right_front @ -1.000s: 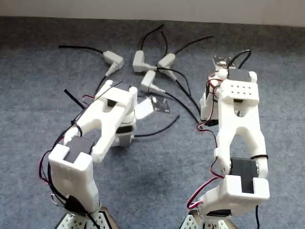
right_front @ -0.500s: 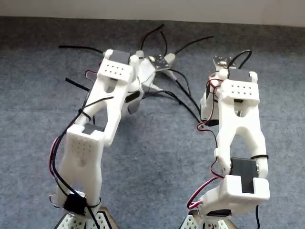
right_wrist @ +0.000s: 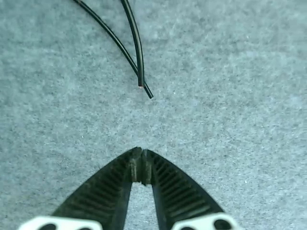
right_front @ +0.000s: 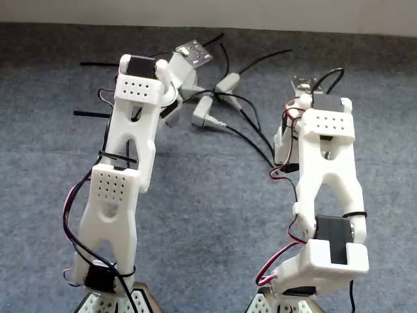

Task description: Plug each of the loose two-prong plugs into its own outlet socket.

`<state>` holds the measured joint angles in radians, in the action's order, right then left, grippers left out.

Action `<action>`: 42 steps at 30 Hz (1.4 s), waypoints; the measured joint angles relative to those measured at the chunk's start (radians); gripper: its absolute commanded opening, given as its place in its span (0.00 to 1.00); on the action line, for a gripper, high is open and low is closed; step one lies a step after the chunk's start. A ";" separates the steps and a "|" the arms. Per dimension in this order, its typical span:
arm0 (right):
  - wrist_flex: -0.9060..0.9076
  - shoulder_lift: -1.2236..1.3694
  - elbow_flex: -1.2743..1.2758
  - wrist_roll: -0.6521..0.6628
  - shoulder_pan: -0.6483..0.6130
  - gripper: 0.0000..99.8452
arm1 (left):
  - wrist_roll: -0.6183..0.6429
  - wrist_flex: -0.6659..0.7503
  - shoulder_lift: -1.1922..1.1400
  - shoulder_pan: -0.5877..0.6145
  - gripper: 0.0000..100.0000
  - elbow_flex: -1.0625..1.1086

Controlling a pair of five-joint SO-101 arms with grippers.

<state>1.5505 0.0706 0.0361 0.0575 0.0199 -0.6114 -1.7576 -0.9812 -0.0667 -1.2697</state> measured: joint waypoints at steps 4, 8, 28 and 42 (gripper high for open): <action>0.000 0.000 0.000 0.000 0.000 0.01 | 0.061 0.005 0.000 0.015 0.01 0.000; 0.000 0.000 0.000 0.000 0.000 0.01 | 0.074 0.025 -0.020 0.031 0.01 0.023; 0.000 0.000 0.000 0.000 0.000 0.01 | 0.172 0.109 -0.172 0.055 0.27 0.018; 0.000 0.000 0.000 0.000 0.000 0.01 | 0.244 0.005 0.109 0.058 0.29 -0.241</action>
<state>1.5505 0.0706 0.0361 0.0575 0.0199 -0.3675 -1.7530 -0.8723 -0.0084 -1.5106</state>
